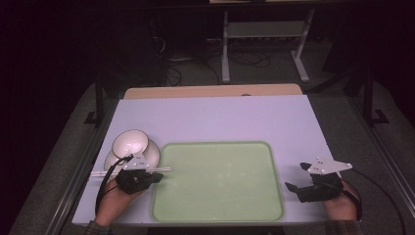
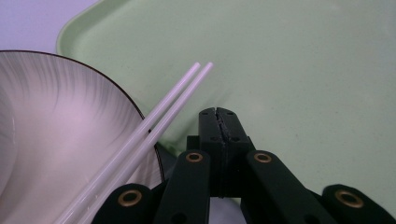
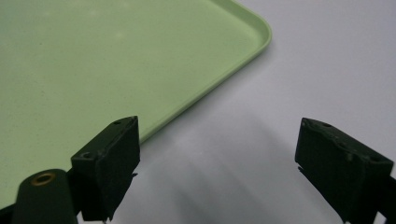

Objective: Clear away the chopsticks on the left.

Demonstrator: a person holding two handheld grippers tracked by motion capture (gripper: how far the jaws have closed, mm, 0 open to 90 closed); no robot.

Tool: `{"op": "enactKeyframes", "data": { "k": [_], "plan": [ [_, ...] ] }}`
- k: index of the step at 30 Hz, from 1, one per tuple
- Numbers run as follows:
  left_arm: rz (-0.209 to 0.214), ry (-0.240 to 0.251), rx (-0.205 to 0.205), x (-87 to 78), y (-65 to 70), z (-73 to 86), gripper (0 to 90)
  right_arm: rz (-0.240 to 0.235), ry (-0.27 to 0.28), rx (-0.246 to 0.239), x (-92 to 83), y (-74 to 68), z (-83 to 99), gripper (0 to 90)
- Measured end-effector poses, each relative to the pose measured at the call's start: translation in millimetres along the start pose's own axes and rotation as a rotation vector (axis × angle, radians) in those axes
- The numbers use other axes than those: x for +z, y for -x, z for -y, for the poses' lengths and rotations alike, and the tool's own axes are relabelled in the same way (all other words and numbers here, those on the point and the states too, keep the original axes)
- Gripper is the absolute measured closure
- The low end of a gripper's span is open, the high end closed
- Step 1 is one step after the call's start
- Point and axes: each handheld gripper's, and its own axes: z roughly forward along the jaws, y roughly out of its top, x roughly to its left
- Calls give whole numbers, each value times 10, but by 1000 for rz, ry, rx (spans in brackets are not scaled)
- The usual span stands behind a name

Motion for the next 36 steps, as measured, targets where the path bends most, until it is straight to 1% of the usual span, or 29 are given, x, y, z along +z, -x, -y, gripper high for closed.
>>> {"op": "enactKeyframes", "data": {
  "k": [7, 13, 20, 25, 27, 29, 30, 36],
  "plan": [
    [-6, 0, -8, 47, -23, -40, 897, 10, 6, 4, -9, 3, -2, 130],
    [-27, 10, -9, 85, -47, -94, 897, 13, 11, 2, -19, 4, 0, 130],
    [-36, 16, -17, 129, -54, -141, 897, 14, 13, 3, -17, -5, -6, 129],
    [-39, 10, -26, 163, -66, -168, 898, 11, 14, 3, -10, 0, -7, 129],
    [-46, 3, -39, 193, -79, -180, 897, 8, 13, -2, -1, -1, -9, 129],
    [-48, 6, -39, 200, -82, -186, 897, 7, 13, -2, 0, -1, -8, 130],
    [-55, 2, -51, 217, -86, -208, 897, 6, 13, 0, -1, 0, -6, 129],
    [-64, -8, -59, 262, -96, -252, 897, 4, 12, -2, 0, -1, -6, 130]
  ]
}}
